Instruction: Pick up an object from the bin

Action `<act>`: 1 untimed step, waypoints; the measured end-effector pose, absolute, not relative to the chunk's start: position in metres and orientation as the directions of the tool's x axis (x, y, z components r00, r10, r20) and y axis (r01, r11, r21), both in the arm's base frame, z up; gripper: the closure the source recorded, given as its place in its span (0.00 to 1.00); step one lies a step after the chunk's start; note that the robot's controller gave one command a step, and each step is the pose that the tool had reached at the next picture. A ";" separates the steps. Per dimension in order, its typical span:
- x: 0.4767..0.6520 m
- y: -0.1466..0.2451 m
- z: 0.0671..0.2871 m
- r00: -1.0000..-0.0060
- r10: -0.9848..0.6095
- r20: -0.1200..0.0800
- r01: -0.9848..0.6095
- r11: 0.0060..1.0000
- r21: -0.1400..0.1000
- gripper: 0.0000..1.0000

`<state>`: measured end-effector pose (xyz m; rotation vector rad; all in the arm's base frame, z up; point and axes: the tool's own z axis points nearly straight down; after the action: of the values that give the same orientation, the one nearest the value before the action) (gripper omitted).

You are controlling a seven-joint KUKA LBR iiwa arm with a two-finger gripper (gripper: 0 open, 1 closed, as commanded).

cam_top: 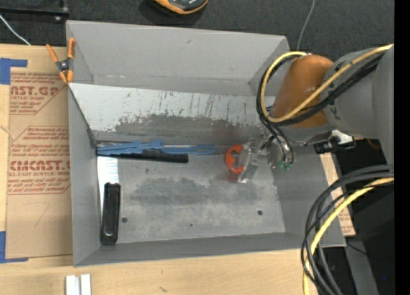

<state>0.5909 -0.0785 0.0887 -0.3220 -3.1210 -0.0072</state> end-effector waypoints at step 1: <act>0.591 -0.078 0.102 -0.979 0.204 0.005 0.204 0.979 0.004 1.00</act>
Offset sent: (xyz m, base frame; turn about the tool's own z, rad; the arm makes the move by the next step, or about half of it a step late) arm 0.0000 0.0000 0.0250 0.0000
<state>0.5911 -0.0784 0.1024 -0.3211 -3.1208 -0.0075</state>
